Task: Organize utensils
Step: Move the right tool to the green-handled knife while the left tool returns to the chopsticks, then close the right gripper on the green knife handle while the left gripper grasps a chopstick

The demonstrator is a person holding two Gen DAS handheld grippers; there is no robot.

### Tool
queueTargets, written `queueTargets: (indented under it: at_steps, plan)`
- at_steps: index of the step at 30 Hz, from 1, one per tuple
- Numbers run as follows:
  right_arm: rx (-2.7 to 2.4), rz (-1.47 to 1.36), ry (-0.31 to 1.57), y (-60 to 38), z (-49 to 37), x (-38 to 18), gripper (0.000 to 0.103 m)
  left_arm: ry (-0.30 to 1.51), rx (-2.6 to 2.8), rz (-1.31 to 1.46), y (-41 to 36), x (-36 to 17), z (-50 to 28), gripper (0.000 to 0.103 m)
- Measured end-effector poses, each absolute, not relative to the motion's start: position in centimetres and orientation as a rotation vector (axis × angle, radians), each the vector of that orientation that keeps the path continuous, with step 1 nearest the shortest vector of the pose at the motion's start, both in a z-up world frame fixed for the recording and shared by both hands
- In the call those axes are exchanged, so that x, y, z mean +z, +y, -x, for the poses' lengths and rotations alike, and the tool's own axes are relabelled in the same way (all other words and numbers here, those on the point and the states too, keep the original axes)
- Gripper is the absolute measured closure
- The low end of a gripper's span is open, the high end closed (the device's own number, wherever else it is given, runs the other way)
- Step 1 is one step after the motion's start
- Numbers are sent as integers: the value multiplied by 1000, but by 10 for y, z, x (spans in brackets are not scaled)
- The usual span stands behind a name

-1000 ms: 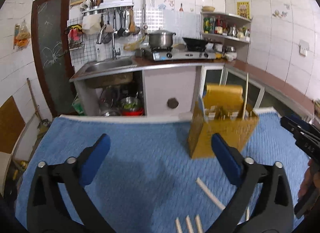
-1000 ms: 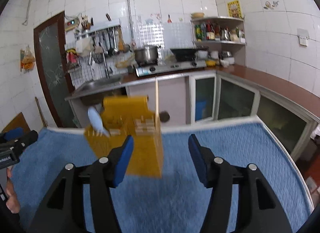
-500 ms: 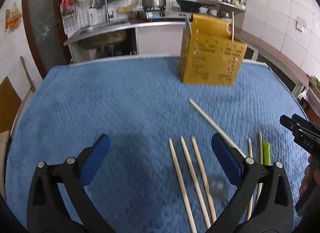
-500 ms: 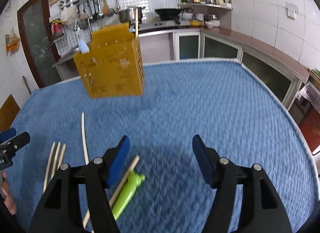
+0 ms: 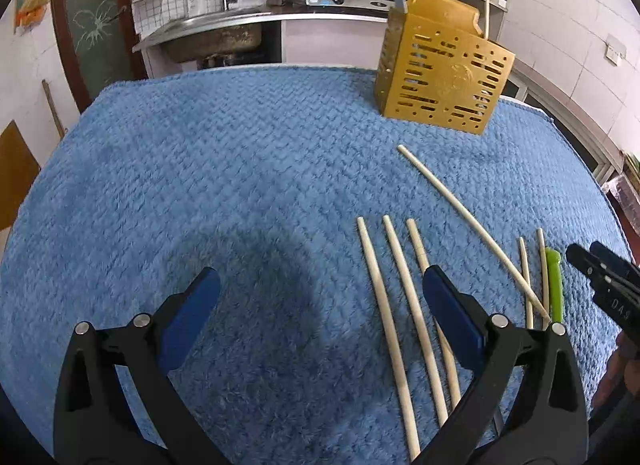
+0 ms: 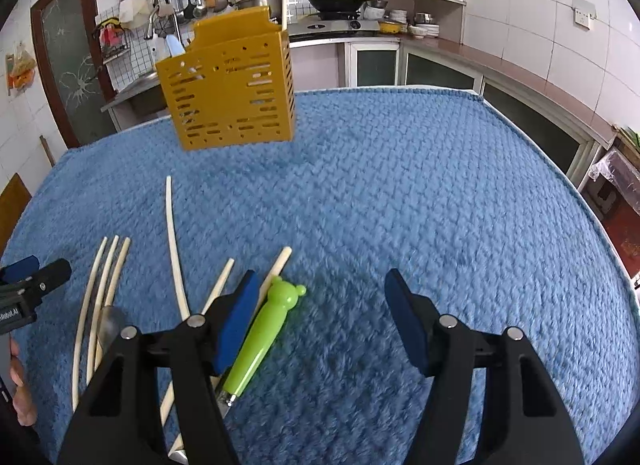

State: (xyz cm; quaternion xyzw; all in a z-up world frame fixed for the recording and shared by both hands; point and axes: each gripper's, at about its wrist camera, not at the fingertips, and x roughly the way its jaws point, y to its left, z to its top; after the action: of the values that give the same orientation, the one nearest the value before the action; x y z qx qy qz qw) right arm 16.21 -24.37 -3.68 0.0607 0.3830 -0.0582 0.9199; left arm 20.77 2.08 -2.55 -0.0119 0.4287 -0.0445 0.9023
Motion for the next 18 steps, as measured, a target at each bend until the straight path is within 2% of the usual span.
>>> queueTargets:
  at_steps: [7,10,14,18]
  plan:
    - [-138,-118,836,-238,-164,-45,39,914,-93,47,20,-33,-212,6]
    - [-138,-114,860,-235,-164,-49,39,918,-89,23,14,-33,-214,11]
    - [-123,-141,877,-234,-165,-54,42,959,-103,15,11,-38,-221,32]
    - [-89,-161,894,-230,-169,-55,59,974,-109,13,9,-41,-224,44]
